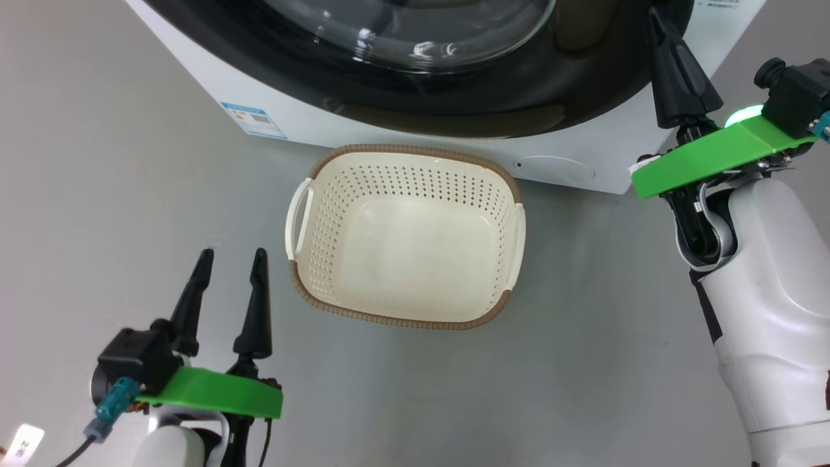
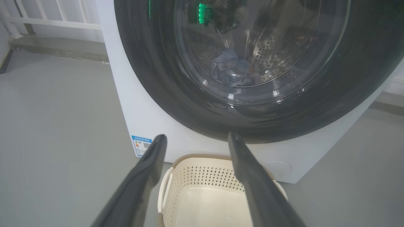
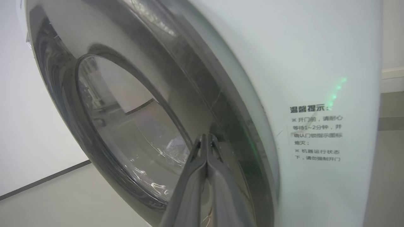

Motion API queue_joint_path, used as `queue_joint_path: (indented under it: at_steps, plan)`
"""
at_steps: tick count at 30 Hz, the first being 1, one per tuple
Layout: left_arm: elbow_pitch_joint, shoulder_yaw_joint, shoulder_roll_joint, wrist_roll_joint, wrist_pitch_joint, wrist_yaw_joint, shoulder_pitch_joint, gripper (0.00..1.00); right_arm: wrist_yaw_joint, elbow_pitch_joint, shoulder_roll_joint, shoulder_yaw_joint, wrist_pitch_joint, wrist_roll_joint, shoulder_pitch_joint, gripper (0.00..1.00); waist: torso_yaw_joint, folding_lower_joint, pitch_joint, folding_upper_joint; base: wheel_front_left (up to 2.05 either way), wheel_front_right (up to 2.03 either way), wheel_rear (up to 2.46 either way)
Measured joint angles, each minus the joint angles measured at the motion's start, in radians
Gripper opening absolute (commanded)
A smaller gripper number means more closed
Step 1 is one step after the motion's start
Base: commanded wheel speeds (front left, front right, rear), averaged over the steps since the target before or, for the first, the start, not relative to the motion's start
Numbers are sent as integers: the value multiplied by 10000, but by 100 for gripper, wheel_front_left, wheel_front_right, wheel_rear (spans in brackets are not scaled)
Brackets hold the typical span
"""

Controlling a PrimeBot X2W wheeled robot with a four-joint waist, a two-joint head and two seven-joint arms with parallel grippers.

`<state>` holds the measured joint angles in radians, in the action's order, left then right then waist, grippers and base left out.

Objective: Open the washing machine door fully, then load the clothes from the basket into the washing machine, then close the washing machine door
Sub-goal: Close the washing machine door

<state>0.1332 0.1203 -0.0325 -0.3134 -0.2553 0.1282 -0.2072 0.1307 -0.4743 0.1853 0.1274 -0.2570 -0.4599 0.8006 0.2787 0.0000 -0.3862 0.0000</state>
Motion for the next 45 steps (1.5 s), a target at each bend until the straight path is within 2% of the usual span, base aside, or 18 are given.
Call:
queue_joint_path:
  at_steps: [10, 18, 21, 22, 23, 33, 45]
  plan:
    - [-4, 63, 6, 0, 0, 0, -95, 100, 0, -54, -115, -192, 0, 190, 150, 0, 101, 0, -81, 0, 0, 0, 0]
    - [245, -109, 8, 35, 0, 0, -124, 100, -13, 58, 38, 219, 0, 173, -101, 2, -57, 0, 247, 0, 0, 0, 0]
    - [366, -194, 8, 36, 0, 0, -121, 100, -13, 174, 36, 347, 0, 167, -624, 47, -167, 0, 405, 0, 0, 0, 0]
    - [407, -203, 4, 36, 0, 0, -120, 100, -13, 224, 38, 391, 0, 155, -822, 67, -205, 0, 462, 0, 0, 0, 0]
    - [454, -217, -2, 36, 0, 0, -117, 100, -13, 280, 36, 422, 0, 146, -1030, 100, -247, 1, 522, 0, 0, 0, 0]
    - [880, -435, -382, 35, 0, 0, 122, 100, -13, 522, -15, 416, 0, 127, -2646, 100, -1004, 0, 1100, 0, 0, 0, 0]
    - [1099, -746, -587, 33, 0, 0, 611, 100, -13, 619, -42, -117, 0, 134, -3896, 100, -1938, 0, 1773, 0, 0, 0, 0]
